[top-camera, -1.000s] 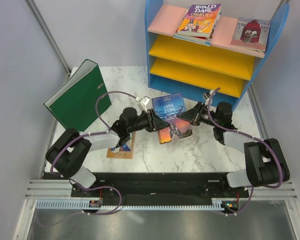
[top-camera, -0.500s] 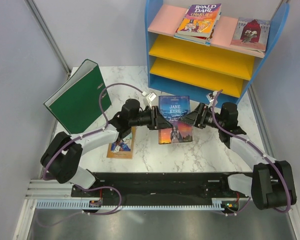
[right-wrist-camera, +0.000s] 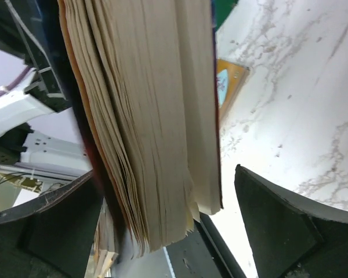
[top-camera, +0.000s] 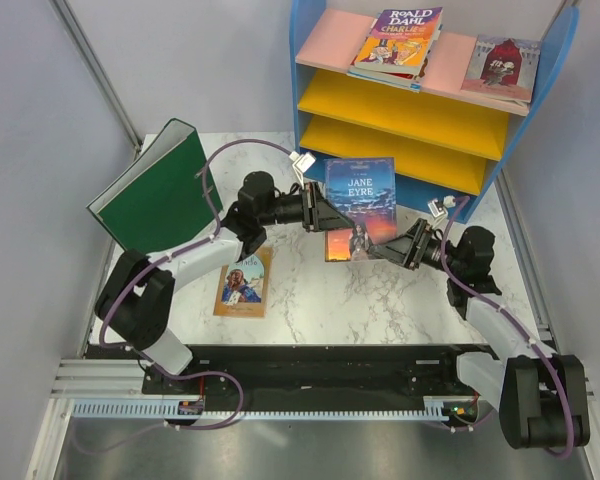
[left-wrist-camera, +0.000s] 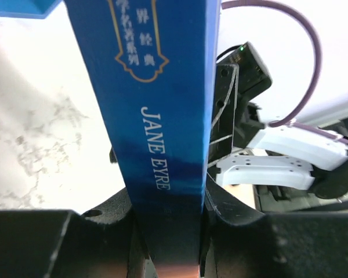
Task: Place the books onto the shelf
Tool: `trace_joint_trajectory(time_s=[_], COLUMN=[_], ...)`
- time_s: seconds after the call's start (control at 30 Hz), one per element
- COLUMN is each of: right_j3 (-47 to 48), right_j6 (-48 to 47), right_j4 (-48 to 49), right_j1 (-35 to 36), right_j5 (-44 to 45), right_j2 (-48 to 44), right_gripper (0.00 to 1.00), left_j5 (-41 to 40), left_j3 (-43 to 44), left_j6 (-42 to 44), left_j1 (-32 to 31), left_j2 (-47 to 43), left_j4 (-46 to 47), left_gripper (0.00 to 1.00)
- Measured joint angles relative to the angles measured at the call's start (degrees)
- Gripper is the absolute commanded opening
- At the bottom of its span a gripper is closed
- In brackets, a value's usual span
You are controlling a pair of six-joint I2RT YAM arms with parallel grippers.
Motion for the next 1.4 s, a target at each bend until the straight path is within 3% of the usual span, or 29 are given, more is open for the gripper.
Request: trace_joint_trajectory(time_s=[0.17, 0.27, 0.3, 0.4, 0.47, 0.6, 0.7, 0.8, 0.83, 0.93, 1.03, 1.4], right_j3=[-2.93, -3.30, -3.32, -3.69, -3.67, -3.65, -3.45, -2.60, -2.25, -0.98, 0.35, 8.90], right_j6=[5.64, 7.98, 8.68, 10.86, 11.23, 10.10, 8.59, 7.30, 6.95, 6.12, 6.10, 5.99], right_j4=[7.30, 10.05, 10.49, 11.02, 10.58, 5.92, 2.36, -0.11, -0.48, -1.62, -1.99, -5.35], right_j1=[0.04, 0.02, -0.02, -0.46, -0.46, -0.44, -0.37, -0.31, -0.31, 0.00, 0.26, -0.17], right_j5=[-0.20, -0.24, -0.11, 0.74, 1.20, 2.27, 3.02, 3.43, 3.45, 3.58, 3.45, 7.02], right_j2=[-2.54, -2.82, -3.04, -4.68, -6.49, -10.38, -12.33, -12.07, -11.58, -8.87, -5.38, 0.39], right_gripper=[0.93, 0.64, 0.36, 0.20, 0.18, 0.01, 0.00, 0.00, 0.00, 0.00, 0.00, 0.00], left_j5=[2.91, 3.61, 3.87, 4.24, 4.31, 4.46, 4.46, 4.04, 3.69, 0.50, -2.95, -12.63], left_j3=[1.99, 2.36, 2.58, 3.37, 3.72, 4.09, 4.17, 4.55, 4.55, 4.57, 3.96, -8.94], left_j6=[-3.98, -5.29, -5.55, -5.60, -5.46, -5.31, -4.98, -4.07, -3.45, -0.57, 2.73, 11.93], left_j1=[0.02, 0.02, 0.04, 0.35, 0.61, 0.59, 0.48, 0.50, 0.57, 0.81, 1.11, 2.67], left_j2=[3.82, 4.85, 5.09, 5.35, 5.62, 5.64, 5.66, 5.73, 5.70, 4.94, 3.45, -14.91], left_j4=[5.53, 6.64, 6.64, 6.32, 6.16, 5.60, 4.46, 2.29, 1.68, -1.57, -6.01, -14.99], left_gripper=[0.02, 0.02, 0.02, 0.02, 0.02, 0.02, 0.23, 0.60, 0.68, 0.78, 0.81, 0.83])
